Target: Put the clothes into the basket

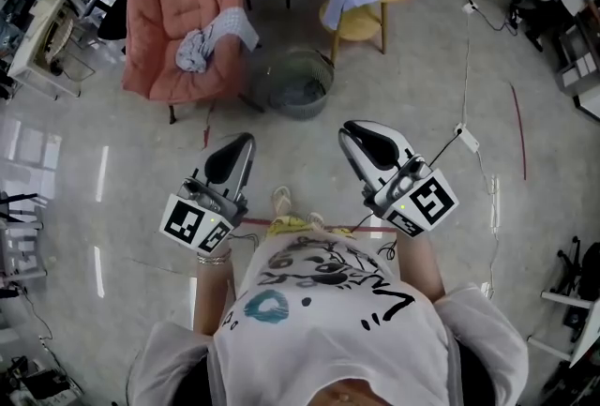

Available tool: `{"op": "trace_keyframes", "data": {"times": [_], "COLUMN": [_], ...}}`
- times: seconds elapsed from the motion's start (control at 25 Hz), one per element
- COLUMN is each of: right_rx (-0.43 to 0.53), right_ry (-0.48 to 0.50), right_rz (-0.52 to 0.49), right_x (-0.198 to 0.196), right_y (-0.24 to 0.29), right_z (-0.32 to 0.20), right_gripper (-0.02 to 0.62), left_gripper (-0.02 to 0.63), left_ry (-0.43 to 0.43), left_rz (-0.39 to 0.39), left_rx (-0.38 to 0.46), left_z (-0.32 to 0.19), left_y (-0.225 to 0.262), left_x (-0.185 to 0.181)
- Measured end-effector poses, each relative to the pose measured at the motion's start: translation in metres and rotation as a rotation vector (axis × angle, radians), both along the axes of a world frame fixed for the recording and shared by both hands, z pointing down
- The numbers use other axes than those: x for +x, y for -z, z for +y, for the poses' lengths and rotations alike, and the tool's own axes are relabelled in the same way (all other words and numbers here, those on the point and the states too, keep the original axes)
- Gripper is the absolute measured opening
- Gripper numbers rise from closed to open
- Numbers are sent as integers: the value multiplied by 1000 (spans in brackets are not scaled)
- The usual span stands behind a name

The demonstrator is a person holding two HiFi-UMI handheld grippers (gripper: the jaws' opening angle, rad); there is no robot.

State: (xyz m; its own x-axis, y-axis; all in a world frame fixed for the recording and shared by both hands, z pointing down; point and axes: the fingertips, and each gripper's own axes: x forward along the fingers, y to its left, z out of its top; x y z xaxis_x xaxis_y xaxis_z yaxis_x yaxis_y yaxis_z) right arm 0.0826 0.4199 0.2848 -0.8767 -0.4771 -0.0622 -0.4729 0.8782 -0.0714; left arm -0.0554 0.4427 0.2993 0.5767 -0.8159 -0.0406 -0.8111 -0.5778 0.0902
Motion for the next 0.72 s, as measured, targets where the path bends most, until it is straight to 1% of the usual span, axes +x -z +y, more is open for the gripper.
{"op": "trace_keyframes", "data": {"times": [0.24, 0.72], "right_rx": [-14, -3], "right_ry": [6, -32], "right_rz": [4, 22], "right_x": [-9, -37], "right_y": [0, 8], "right_z": [-22, -83], "right_gripper": [31, 31], "left_gripper": [15, 15], "left_ry": [-16, -51], "left_rz": [1, 3], "left_rx": [-12, -2], "left_z": [-26, -90], "left_y": [0, 7], "left_x": [-7, -40]}}
